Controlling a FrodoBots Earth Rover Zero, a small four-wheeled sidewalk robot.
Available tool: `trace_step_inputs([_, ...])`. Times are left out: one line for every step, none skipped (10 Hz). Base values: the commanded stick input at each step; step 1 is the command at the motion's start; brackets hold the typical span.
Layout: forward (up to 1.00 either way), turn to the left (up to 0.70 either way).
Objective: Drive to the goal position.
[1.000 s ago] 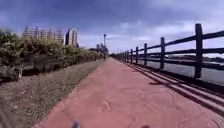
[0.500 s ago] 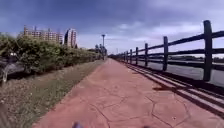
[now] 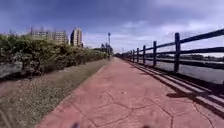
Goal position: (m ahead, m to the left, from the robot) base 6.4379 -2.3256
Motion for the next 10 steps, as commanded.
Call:
trace_step_inputs([0.7, 0.0])
trace_step_inputs([0.7, 0.0])
trace_step_inputs([0.7, 0.0])
trace_step_inputs([0.7, 0.0])
trace_step_inputs([0.7, 0.0])
trace_step_inputs([0.7, 0.0])
trace_step_inputs([0.7, 0.0])
trace_step_inputs([0.7, 0.0])
trace_step_inputs([0.7, 0.0])
trace_step_inputs([0.7, 0.0])
